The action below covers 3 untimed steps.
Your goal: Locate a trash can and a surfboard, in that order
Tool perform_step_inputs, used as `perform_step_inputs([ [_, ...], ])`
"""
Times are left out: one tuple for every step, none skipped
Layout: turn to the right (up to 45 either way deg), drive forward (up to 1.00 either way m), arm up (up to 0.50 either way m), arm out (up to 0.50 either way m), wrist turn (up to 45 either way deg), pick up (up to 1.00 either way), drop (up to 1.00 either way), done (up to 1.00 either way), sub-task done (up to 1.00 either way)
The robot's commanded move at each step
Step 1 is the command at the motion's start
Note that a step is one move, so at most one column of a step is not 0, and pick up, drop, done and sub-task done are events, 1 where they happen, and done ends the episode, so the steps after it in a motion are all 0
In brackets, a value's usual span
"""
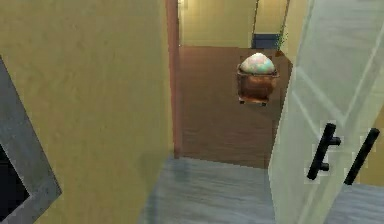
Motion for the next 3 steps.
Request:
perform_step_inputs([
  [3.0, 0.00, 0.00, 0.00, 0.0, 0.00, 0.00, 0.00, 0.00],
  [0.0, 0.50, 0.00, 0.00, 0.0, 0.00, 0.00, 0.00, 0.00],
  [9.0, 0.00, 0.00, 0.00, 0.0, 0.00, 0.00, 0.00, 0.00],
])
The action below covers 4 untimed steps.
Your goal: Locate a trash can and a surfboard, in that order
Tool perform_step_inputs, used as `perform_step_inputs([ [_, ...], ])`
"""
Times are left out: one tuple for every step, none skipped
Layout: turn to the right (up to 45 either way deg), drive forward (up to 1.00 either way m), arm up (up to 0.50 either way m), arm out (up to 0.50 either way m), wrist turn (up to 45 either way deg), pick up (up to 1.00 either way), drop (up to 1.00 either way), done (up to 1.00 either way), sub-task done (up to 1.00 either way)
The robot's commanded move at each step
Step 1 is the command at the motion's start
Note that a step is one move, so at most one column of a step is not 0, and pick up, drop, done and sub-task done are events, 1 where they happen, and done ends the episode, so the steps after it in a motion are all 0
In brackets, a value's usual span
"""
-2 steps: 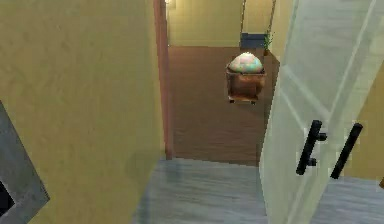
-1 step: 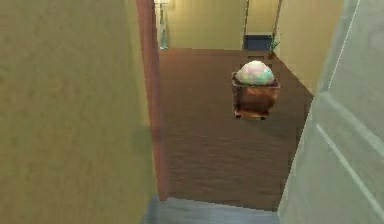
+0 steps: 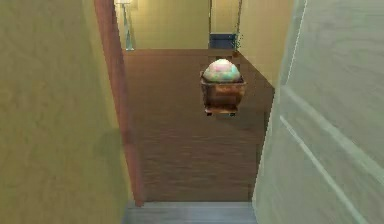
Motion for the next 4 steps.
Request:
perform_step_inputs([
  [0.0, 1.00, 0.00, 0.00, 0.0, 0.00, 0.00, 0.00, 0.00],
  [3.0, 0.00, 0.00, 0.00, 0.0, 0.00, 0.00, 0.00, 0.00],
  [0.0, 0.20, 0.00, 0.00, 0.0, 0.00, 0.00, 0.00, 0.00],
  [-27.0, 0.00, 0.00, 0.00, 0.0, 0.00, 0.00, 0.00, 0.00],
])
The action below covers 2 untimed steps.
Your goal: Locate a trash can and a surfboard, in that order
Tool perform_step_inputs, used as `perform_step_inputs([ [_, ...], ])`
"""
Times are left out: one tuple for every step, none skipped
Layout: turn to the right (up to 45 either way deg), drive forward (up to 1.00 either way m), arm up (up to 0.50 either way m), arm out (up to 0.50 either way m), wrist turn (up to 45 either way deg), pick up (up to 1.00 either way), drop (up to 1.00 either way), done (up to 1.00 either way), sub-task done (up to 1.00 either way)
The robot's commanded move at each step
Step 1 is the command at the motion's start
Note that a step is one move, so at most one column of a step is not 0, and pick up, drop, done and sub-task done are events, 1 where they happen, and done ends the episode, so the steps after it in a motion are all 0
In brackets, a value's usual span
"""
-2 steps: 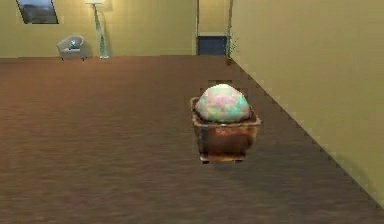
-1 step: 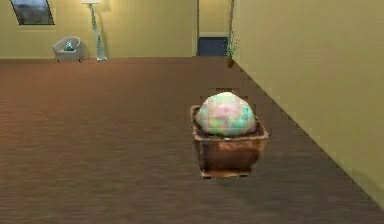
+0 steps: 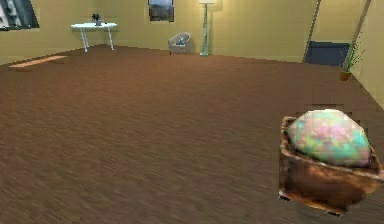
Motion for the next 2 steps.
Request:
perform_step_inputs([
  [0.0, 1.00, 0.00, 0.00, 0.0, 0.00, 0.00, 0.00, 0.00],
  [-9.0, 0.00, 0.00, 0.00, 0.0, 0.00, 0.00, 0.00, 0.00],
])
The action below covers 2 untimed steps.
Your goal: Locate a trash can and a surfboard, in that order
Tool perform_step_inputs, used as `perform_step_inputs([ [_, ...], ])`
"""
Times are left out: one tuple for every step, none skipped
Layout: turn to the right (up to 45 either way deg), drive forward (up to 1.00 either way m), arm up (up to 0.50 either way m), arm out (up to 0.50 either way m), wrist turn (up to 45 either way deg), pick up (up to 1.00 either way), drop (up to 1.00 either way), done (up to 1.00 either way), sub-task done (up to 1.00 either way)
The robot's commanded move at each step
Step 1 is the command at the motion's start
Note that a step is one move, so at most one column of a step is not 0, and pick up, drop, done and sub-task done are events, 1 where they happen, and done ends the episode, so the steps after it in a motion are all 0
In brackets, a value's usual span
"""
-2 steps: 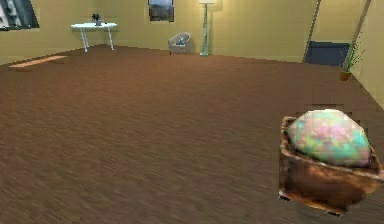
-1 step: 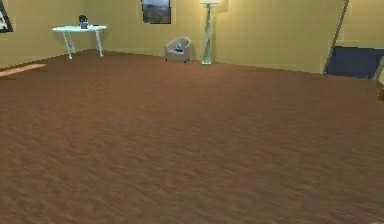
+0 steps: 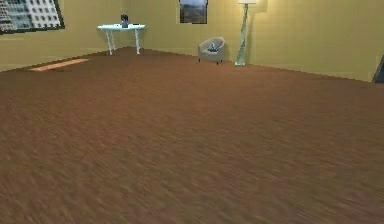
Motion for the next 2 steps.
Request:
perform_step_inputs([
  [0.0, 0.10, 0.00, 0.00, 0.0, 0.00, 0.00, 0.00, 0.00],
  [30.0, 0.00, 0.00, 0.00, 0.0, 0.00, 0.00, 0.00, 0.00],
])
